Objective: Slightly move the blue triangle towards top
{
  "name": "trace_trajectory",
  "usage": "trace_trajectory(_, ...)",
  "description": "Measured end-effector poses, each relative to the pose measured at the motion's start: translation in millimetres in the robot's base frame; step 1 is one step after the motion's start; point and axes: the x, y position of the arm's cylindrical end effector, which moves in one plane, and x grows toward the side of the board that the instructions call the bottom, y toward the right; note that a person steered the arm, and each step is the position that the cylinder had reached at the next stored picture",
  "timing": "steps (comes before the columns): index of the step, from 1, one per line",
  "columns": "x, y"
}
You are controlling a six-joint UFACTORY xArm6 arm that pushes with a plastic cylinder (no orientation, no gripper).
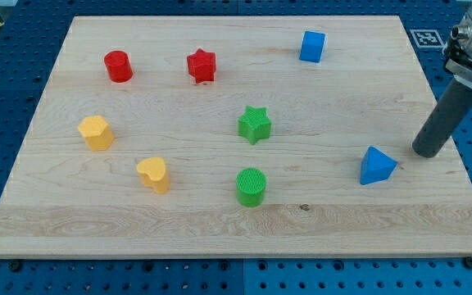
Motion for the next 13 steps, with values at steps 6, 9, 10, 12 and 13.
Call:
trace_trajectory(6,79,-16)
trace_trajectory(9,55,-58)
trace_trajectory(10,55,-58)
trace_trajectory(12,48,-73)
trace_trajectory(13,37,-73)
